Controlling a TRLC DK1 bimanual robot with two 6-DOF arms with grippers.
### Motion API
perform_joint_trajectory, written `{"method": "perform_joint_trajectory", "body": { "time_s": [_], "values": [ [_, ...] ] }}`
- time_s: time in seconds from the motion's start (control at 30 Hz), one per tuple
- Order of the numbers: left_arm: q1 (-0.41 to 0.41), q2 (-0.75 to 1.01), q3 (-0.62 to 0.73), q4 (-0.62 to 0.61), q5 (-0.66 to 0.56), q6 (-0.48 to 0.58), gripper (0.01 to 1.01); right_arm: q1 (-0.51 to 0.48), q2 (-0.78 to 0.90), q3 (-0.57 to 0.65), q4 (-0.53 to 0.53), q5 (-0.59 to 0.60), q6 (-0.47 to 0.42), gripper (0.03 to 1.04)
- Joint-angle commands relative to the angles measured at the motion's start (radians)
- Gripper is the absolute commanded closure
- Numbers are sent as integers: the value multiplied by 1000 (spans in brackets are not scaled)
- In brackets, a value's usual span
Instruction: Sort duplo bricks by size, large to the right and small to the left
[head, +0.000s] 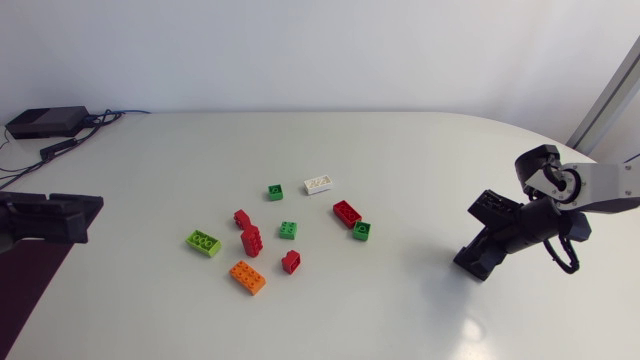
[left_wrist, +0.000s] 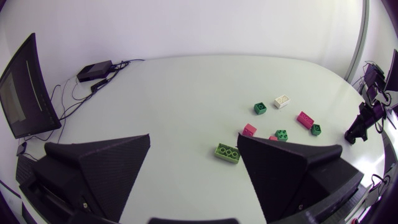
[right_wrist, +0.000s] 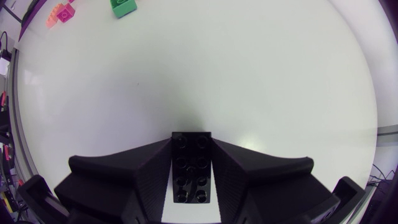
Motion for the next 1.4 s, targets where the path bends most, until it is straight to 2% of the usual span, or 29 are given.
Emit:
{"method": "perform_joint_trajectory", "body": {
  "time_s": [0.0, 0.07, 0.1, 0.2, 0.4, 0.5, 0.67, 0.8, 0.9, 1.13, 1.37],
  "values": [
    [-5, 0, -26, -2, 2, -20, 56, -5, 12, -13, -31, -3, -15, 526],
    [-5, 3, -24, -2, 2, -20, 52, -2, 24, 7, -72, -2, -9, 211],
    [-5, 3, -24, -2, 2, -20, 52, 3, 25, 19, -83, -2, -2, 159],
    [-5, 3, -21, -5, 2, -17, 52, 23, 12, 62, -100, -2, 43, 98],
    [-5, 11, -13, -5, 5, -15, 52, 96, -4, 209, -161, -2, 127, 92],
    [-5, 13, -15, -5, 8, -20, 52, 165, 18, 318, -170, 15, 227, 92],
    [-6, 13, -15, -5, 8, -24, 52, 328, 114, 458, -161, 123, 422, 93],
    [-6, 8, -13, -11, 8, -24, 52, 466, 191, 512, -126, 178, 551, 92],
    [-5, -1, -13, -18, 8, -23, 52, 531, 249, 550, -117, 196, 624, 93],
    [-5, -20, -26, -29, 8, -23, 52, 578, 366, 616, -92, 219, 686, 93],
    [-5, -20, -26, -31, 8, -23, 52, 584, 433, 656, -89, 219, 686, 93]
  ]
}}
